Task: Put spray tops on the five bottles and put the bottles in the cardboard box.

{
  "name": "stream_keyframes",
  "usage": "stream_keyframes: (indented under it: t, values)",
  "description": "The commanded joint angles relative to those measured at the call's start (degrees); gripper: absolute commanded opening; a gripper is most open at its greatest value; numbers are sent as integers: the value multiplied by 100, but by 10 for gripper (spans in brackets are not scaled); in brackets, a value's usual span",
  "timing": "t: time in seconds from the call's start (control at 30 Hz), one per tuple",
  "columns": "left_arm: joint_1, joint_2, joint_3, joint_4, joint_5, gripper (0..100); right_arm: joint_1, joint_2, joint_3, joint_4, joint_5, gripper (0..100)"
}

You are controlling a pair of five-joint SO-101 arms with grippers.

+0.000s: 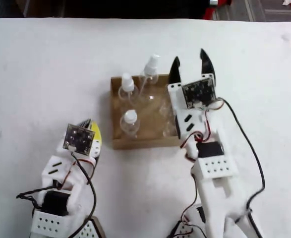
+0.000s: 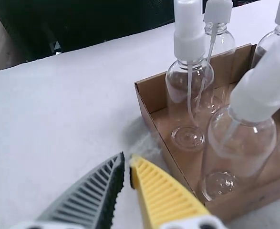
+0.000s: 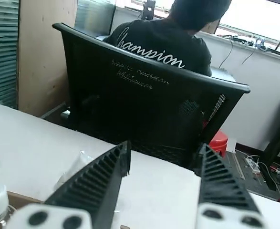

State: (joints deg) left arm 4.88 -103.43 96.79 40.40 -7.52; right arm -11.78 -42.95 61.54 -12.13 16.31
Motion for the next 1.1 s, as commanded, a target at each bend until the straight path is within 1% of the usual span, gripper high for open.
stream_keyframes:
  t: [0.0, 0.07, 0.13, 0.27, 0.33, 0.4, 0.5, 0.57, 0.6, 0.83, 0.97, 1.07]
  values:
    - [75, -92, -114, -149, -79, 23, 681, -637, -615, 1508, 53, 142]
    - [75, -92, -114, -149, -79, 23, 1121, -637, -1169, 2519, 62, 102]
    - [75, -92, -105, -149, -79, 23, 1631, -567, -1653, 3187, 53, 92]
    - [75, -92, -97, -149, -79, 23, 2378, -57, -2426, 4092, 79, 125]
    - [75, -92, -97, -149, -79, 23, 2571, 365, -2699, 4567, 308, 144]
    - [75, -92, -97, -149, -79, 23, 2580, 848, -2840, 4963, 993, 152]
    - [75, -92, -97, -132, -79, 23, 2360, 1657, -2848, 5525, 2215, 152]
    - [75, -92, -97, -105, -79, 23, 2264, 2141, -2848, 5921, 2831, 152]
    - [75, -92, -97, -105, -79, 23, 2229, 2343, -2848, 6070, 3024, 152]
    - [75, -92, -88, -105, -79, 23, 2018, 3530, -2875, 6299, 3473, 156]
    - [75, -92, -79, -132, -79, 23, 1815, 3767, -2875, 6299, 3490, 156]
    - [75, -92, -79, -132, -79, 23, 1798, 3767, -2884, 6255, 3473, 156]
